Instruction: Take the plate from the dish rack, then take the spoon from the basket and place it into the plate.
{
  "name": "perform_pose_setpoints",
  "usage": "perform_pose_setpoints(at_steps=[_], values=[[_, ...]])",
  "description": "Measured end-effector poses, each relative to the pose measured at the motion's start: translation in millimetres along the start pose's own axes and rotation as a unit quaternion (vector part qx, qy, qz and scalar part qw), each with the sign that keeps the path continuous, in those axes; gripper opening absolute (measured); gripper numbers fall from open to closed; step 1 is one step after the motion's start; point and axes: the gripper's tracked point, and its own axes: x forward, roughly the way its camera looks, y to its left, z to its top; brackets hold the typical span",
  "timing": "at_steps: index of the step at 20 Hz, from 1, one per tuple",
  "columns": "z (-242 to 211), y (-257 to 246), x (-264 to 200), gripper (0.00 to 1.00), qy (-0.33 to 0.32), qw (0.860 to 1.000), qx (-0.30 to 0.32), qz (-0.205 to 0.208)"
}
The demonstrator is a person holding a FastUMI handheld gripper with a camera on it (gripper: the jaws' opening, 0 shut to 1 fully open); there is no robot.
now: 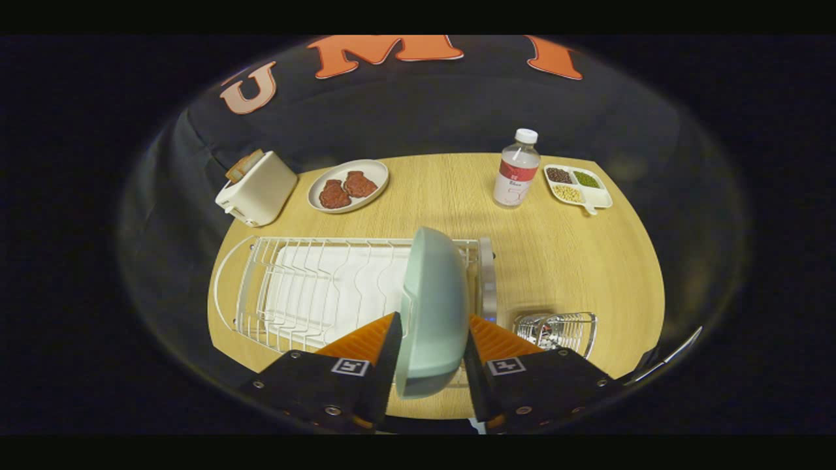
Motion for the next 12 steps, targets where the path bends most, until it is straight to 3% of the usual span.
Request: perform_pose_setpoints(at_steps=[2,5,7,12], values=[[-10,2,6,0.43,0.024,1.000,0.017,-0.003],[-16,-5,11,0.42,0.038,0.998,0.031,-0.029],[-20,-6,7,0.37,0.051,0.997,0.043,-0.042],[-4,-15,-9,0.33,0.020,0.995,0.047,-0.088]])
